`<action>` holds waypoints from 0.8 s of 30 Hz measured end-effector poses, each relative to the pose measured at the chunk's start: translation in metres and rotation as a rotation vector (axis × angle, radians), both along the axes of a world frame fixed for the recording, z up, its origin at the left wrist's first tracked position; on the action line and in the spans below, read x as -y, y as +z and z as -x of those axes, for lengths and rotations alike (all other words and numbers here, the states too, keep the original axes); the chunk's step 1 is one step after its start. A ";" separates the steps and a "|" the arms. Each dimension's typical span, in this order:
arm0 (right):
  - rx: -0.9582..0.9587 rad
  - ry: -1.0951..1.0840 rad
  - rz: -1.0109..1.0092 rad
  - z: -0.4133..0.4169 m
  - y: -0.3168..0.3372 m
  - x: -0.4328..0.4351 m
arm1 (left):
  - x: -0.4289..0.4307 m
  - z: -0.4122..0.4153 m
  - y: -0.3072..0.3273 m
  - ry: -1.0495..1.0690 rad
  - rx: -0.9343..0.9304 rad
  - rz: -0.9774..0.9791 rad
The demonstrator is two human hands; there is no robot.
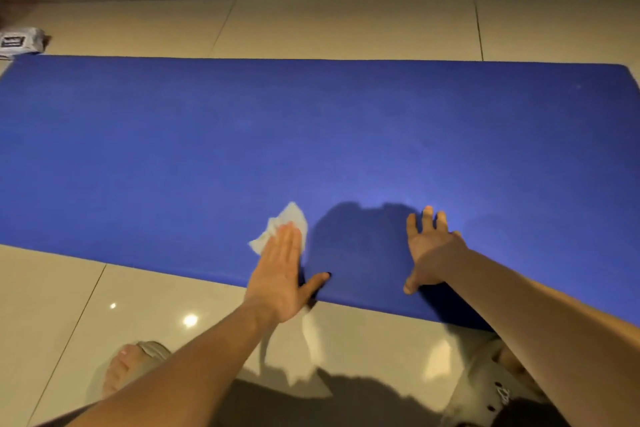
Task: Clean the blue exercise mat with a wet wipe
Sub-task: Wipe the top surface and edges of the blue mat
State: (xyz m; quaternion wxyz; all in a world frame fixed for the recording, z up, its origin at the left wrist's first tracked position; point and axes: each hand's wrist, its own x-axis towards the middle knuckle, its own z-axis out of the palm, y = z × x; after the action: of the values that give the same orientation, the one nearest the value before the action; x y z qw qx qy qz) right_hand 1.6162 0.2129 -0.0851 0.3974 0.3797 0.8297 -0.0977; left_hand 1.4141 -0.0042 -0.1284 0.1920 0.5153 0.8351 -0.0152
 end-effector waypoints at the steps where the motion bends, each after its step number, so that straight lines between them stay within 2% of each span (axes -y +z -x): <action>1: -0.014 0.002 -0.008 -0.001 0.001 0.001 | 0.006 -0.001 0.001 0.068 -0.009 0.020; 4: -0.037 0.008 -0.025 -0.003 0.000 0.003 | -0.001 -0.024 0.005 0.263 0.082 -0.030; 5: -0.044 0.008 -0.024 -0.003 -0.001 0.003 | -0.006 -0.035 0.005 0.270 0.101 -0.048; 13: -0.143 0.012 0.006 -0.014 -0.004 -0.002 | -0.027 -0.127 0.001 -0.160 0.190 -0.055; 16: -0.179 0.040 0.034 -0.021 -0.003 -0.007 | -0.024 -0.107 0.005 -0.302 0.076 -0.006; 17: -0.182 0.053 0.038 -0.022 -0.003 -0.009 | -0.019 -0.093 0.006 -0.266 0.059 -0.005; 19: -0.174 0.072 0.036 -0.023 -0.003 -0.010 | -0.006 -0.063 0.007 -0.042 0.081 -0.069; 21: -0.165 0.077 0.028 -0.022 -0.005 -0.009 | 0.005 -0.045 0.006 0.158 0.024 -0.027; 24: -0.152 0.079 0.018 -0.021 -0.006 -0.008 | -0.006 -0.058 0.007 0.373 0.066 0.020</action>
State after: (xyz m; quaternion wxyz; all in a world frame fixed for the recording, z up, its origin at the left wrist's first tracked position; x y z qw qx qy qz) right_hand 1.6375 0.2207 -0.0916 0.3400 0.3345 0.8709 -0.1180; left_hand 1.4721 0.0017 -0.1216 0.2239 0.3499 0.9091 0.0294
